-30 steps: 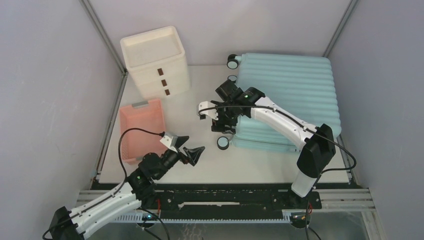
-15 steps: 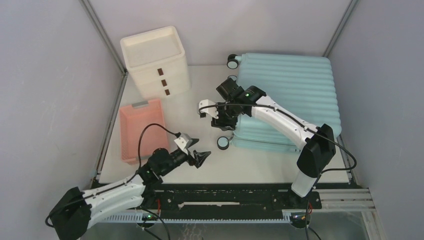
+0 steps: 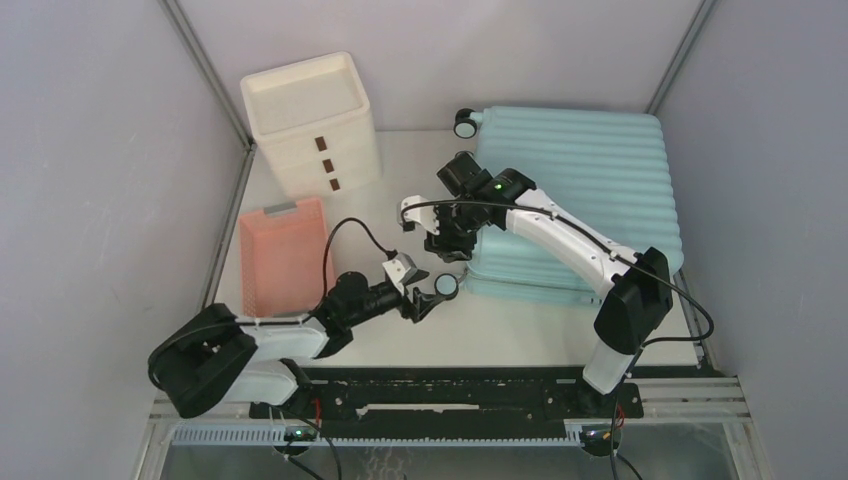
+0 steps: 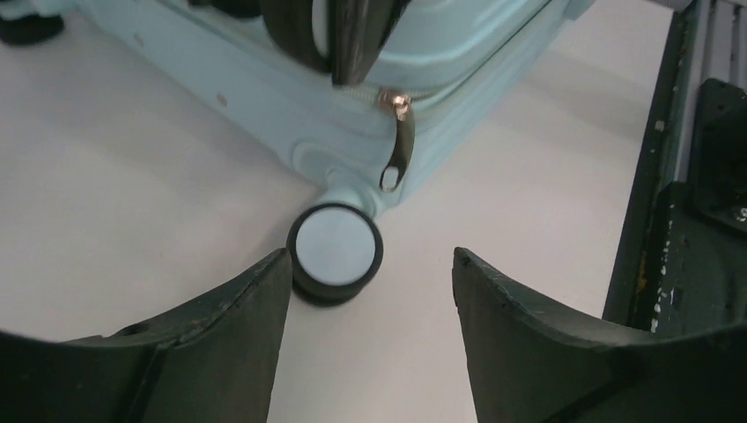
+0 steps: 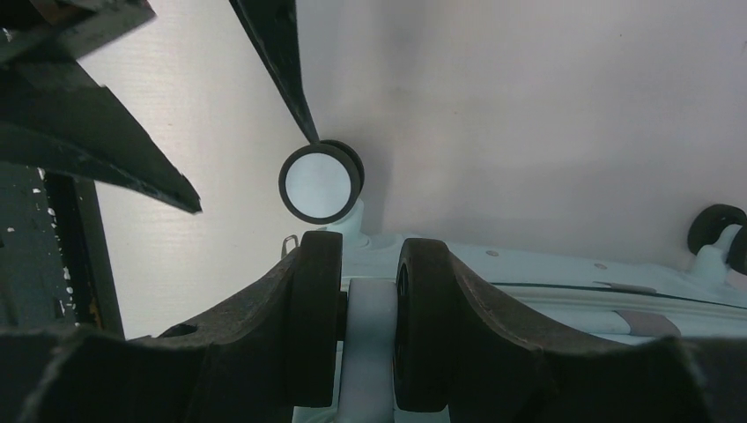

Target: Open, take out, and arrange the luggage

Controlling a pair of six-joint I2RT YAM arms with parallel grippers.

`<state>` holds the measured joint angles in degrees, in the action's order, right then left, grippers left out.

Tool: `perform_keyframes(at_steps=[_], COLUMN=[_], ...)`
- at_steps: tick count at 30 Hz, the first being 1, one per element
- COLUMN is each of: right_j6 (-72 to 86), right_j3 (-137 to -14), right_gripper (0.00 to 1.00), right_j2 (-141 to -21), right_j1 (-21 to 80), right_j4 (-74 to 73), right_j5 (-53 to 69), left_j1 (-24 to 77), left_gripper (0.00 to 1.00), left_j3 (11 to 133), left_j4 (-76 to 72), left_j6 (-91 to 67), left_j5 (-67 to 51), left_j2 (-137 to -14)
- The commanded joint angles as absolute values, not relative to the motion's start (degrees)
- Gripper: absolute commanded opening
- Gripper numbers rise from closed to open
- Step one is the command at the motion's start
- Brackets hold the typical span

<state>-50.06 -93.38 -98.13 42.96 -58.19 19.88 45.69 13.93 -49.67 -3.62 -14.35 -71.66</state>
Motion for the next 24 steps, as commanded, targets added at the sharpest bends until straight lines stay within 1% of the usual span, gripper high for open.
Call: perform_keyframes(at_steps=[1,9,14,19,24], right_j6=[-51.55,-50.53,-49.79,-49.31,-48.96], right_j3=[-97.13,-97.77,-98.49,-98.51,-98.51], right_gripper=[0.03,0.03,0.03,0.02,0.02], right_j2=[-93.89,-94.05,-94.23,-94.3,-94.66], right_j1=[42.39,42.07,41.67,41.39,41.31], right_j4=[-60.47,-60.21,-60.38,-60.51,-60.75], right_j5=[25.31,26.72,27.71,28.53,29.1], left_j1=[45.35,45.35,45.3,45.91,46.31], left_gripper=[0.7,0.66,0.59,0.6,0.59], left_j3=[19.29,22.3,23.11,23.29,24.51], left_j4=[-60.77,-71.27,-77.49,-78.93,-79.64], left_j6=[-4.65,-8.52,-9.28,-6.83,-6.28], left_j5=[-19.65,-22.55,-24.23,-18.41,-17.38], left_j2=[-76.97,-87.8,-92.59,-95.25,-97.44])
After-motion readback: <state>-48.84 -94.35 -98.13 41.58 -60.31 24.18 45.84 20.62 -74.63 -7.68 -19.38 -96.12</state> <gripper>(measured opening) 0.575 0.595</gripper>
